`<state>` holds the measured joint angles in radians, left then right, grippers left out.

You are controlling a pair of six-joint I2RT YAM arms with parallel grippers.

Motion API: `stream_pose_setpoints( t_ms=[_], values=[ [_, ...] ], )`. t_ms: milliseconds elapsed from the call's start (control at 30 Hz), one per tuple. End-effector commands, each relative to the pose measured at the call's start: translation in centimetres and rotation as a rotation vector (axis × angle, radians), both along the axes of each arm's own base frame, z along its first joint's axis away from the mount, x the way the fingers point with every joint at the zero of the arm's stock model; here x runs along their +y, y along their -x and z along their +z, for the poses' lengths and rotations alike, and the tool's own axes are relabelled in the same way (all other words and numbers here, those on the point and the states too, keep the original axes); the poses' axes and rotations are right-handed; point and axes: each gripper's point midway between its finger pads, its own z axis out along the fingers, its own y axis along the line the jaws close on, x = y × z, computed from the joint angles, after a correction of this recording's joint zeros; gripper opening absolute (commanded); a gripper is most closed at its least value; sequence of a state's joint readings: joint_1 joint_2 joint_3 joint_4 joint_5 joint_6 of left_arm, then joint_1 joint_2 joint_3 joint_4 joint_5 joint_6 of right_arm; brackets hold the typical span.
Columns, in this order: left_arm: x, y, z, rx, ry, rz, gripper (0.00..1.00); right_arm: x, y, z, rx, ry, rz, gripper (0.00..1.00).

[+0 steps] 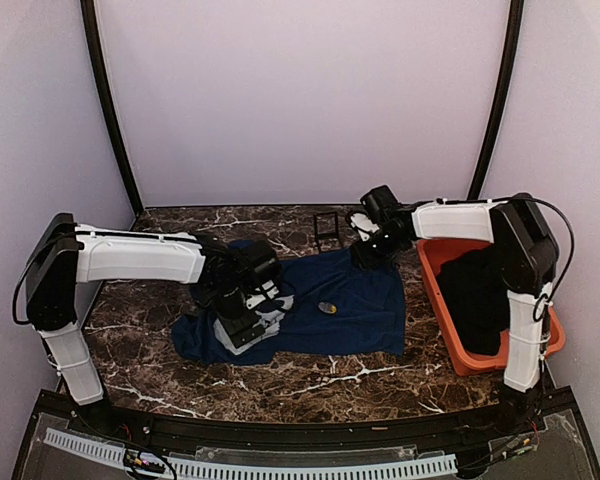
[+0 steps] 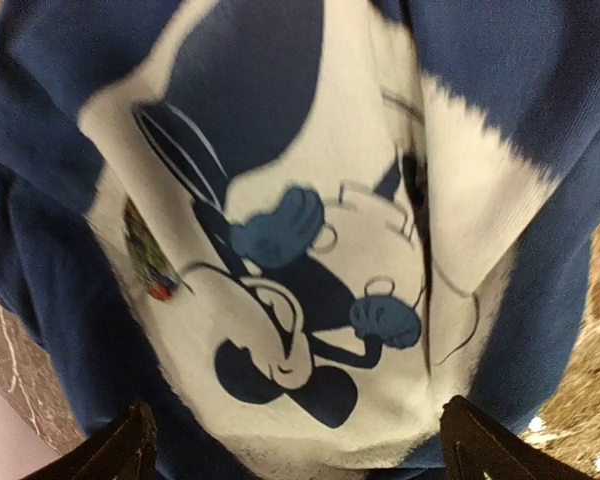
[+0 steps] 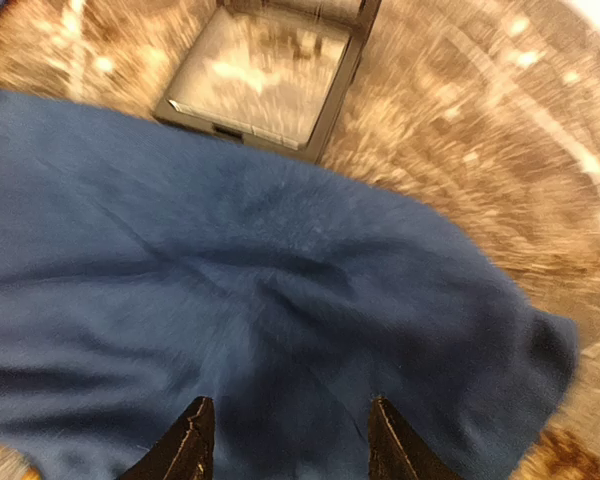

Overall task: Pin the brooch onto the clothing
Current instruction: Smooth out the clothing with brooches at the center of the board.

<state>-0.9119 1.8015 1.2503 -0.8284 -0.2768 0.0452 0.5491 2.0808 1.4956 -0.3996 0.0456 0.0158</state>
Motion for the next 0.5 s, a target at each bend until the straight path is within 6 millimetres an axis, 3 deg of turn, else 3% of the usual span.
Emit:
stream_pose_setpoints(
  t_ms=[0,200,300,467],
  values=[
    [-3.6,-2.4,5.5,-0.123,0.162,-0.019,0.99,0.0,1.4,6.3,-0.054,-0.031,0.012,0.51],
    [-6.5,-4.8,9.0,-0.205,0.28,-0.048,0.99,0.4,6.5,10.5,-0.069,-0.1,0.057,0.53],
    [-7.8,-7.0,10.6,-0.179,0.358,-0.017,0.99,1.0,10.3,10.6,-0.06,-0.109,0.094,0.53],
    [-7.3,-13.1,12.2,-0.165,0.491,0.095,0.99,1.0,15.4,8.6,-0.023,-0.103,0.115,0.52]
  ],
)
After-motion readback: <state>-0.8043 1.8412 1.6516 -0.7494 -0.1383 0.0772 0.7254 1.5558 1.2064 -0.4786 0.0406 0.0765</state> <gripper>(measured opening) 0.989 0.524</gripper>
